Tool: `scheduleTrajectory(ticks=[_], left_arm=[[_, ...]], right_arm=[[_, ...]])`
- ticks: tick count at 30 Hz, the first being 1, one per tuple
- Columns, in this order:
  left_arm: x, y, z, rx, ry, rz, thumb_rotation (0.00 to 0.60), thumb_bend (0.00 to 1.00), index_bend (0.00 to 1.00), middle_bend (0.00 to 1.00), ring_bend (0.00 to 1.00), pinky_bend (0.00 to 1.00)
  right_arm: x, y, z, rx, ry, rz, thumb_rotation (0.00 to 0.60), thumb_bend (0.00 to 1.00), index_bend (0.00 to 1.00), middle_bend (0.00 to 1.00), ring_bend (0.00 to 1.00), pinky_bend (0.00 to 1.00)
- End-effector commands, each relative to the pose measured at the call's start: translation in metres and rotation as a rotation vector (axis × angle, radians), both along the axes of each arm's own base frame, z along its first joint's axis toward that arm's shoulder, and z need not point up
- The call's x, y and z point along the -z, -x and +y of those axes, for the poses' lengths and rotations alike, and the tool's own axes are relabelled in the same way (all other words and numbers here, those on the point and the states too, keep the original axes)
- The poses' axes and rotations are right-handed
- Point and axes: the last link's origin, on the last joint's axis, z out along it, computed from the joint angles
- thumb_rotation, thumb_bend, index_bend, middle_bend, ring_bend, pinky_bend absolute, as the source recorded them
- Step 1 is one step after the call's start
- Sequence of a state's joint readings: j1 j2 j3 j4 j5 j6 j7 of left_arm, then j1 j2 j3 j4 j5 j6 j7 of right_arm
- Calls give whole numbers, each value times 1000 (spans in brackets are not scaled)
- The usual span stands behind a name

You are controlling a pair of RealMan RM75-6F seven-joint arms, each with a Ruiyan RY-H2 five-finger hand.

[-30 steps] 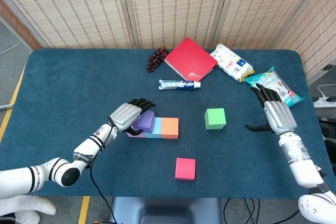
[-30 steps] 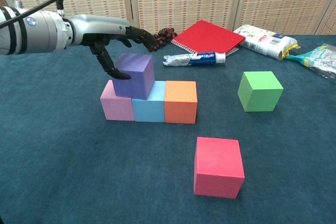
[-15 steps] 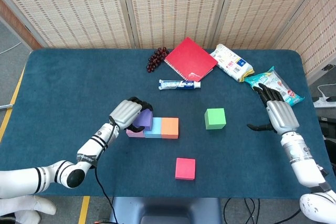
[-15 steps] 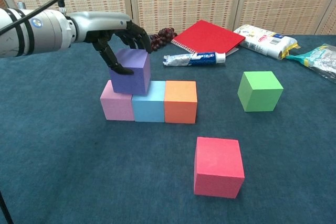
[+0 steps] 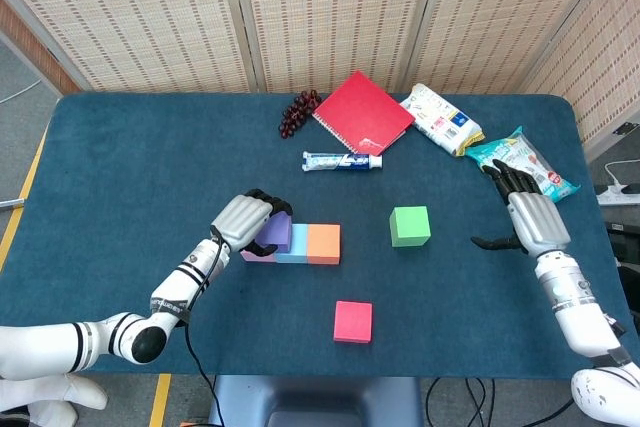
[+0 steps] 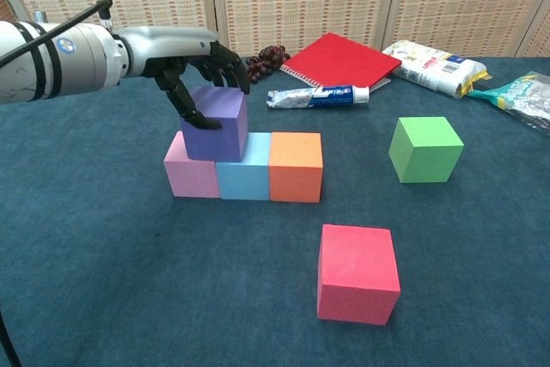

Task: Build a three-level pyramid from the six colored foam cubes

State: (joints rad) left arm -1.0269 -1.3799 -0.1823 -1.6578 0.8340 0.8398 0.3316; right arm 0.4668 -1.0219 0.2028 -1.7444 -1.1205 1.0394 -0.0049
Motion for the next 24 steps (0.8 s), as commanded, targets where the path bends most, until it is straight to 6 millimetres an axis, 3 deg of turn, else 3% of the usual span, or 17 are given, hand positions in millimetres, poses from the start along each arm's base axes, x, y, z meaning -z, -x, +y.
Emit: scheduleTrajectory(ticks=[1, 24], left_arm=[[0, -1, -1, -2, -2, 0, 600, 297, 346, 378, 245, 190], [0, -2, -3, -8, 1, 5, 600, 295, 339, 370, 245, 191]], right_arm=[[0, 0, 0, 0, 1, 0, 600, 209, 0, 42, 0, 48], [0, 2, 0, 3, 3, 0, 600, 210, 0, 42, 0, 48]])
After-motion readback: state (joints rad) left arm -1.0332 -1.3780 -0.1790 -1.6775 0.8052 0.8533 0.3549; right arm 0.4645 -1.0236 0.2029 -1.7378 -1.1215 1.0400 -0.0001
